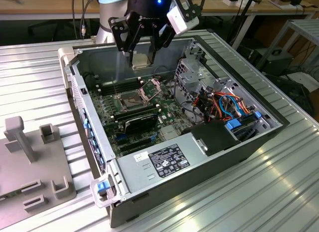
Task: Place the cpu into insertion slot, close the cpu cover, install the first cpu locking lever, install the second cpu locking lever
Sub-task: 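Place the cpu into insertion slot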
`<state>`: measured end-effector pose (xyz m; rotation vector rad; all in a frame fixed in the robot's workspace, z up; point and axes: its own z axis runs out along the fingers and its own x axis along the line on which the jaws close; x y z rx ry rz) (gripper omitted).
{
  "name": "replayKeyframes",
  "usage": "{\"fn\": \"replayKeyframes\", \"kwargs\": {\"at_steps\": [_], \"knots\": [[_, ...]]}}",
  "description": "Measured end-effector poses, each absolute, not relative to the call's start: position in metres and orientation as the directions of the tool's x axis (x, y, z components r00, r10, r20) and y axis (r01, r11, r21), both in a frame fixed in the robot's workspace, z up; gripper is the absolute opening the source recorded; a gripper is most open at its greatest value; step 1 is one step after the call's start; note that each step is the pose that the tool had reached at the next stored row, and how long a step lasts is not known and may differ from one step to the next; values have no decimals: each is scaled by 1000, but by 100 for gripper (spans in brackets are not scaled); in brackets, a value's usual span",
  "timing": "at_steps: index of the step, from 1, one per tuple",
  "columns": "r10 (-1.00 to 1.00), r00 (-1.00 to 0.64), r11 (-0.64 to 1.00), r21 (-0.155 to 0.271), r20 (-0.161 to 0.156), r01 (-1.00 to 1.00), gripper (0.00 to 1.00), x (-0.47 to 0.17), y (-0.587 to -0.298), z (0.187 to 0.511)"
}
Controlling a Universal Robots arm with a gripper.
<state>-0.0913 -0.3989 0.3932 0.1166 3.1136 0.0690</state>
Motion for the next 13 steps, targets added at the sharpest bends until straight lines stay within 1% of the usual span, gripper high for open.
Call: {"fn": "replayKeyframes", "kwargs": {"at_steps": [13], "knots": [[75,-997,996,45,-23,74,55,-87,-396,393]]}}
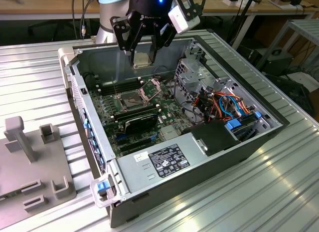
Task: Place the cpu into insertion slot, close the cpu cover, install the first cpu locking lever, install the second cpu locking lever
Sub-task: 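Place the cpu into insertion slot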
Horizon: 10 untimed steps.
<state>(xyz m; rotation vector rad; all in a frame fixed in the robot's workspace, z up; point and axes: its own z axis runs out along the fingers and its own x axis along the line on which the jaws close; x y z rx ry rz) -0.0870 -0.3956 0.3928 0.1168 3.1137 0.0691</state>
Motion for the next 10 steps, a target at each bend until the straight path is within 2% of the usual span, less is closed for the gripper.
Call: {"fn": "replayKeyframes", "kwargs": {"at_steps": [10], "knots": [[86,-996,995,45,-23,85,55,-87,-396,393]]}}
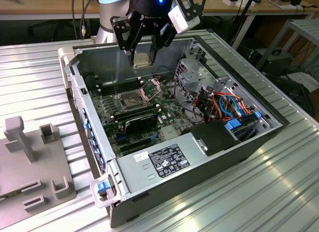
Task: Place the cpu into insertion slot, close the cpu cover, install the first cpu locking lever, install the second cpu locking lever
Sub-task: 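Place the cpu into insertion slot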
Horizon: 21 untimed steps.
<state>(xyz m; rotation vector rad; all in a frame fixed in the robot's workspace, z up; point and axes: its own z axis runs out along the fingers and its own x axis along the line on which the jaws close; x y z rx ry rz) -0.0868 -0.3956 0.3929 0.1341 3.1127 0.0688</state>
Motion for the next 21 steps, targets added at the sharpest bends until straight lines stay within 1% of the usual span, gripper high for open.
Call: {"fn": "replayKeyframes", "kwargs": {"at_steps": [21], "knots": [[239,-971,970,45,-23,238,55,-87,-396,393]]}}
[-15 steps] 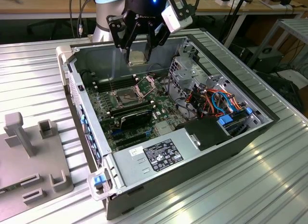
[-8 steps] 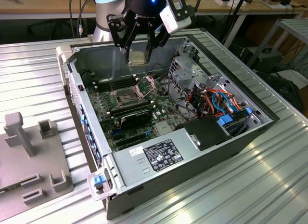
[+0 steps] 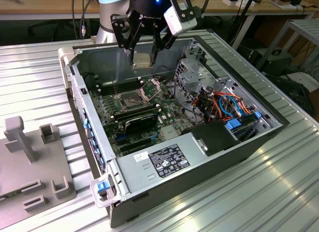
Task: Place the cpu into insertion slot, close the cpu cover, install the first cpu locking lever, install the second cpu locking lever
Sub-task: 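Place the cpu into insertion slot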
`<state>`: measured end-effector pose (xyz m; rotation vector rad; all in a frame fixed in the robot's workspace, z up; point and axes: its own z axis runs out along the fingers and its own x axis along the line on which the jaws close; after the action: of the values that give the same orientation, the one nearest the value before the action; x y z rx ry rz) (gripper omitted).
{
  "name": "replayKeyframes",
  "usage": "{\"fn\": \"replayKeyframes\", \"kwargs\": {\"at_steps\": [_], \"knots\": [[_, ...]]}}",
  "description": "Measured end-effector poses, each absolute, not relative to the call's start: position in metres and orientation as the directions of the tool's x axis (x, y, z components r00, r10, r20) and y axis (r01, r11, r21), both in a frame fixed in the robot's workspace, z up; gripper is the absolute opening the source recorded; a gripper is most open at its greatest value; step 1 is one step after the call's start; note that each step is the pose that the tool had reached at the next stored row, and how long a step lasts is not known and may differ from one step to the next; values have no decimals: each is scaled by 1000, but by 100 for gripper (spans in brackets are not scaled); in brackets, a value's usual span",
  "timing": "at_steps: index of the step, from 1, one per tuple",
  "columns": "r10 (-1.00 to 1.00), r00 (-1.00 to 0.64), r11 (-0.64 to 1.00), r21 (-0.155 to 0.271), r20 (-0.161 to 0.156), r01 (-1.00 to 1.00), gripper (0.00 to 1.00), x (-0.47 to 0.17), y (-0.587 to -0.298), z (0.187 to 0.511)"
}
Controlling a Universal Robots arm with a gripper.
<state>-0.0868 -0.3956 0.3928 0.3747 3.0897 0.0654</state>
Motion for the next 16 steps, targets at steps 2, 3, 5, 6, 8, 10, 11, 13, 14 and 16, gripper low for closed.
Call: {"fn": "replayKeyframes", "kwargs": {"at_steps": [2,3,5,6,8,10,11,13,14,16], "knots": [[240,-970,970,45,-23,239,55,-87,-396,393],[241,-970,970,45,-23,240,55,-87,-396,393],[241,-970,970,45,-23,240,55,-87,-396,393],[241,-970,970,45,-23,240,55,-87,-396,393],[241,-970,970,45,-23,240,55,-87,-396,393],[241,-970,970,45,-23,240,55,-87,-396,393],[241,-970,970,45,-23,240,55,-87,-396,393],[242,-970,970,45,-23,240,55,-87,-396,393],[243,-970,969,45,-23,242,55,-87,-396,393],[260,-965,965,45,-23,259,55,-87,-396,393]]}}
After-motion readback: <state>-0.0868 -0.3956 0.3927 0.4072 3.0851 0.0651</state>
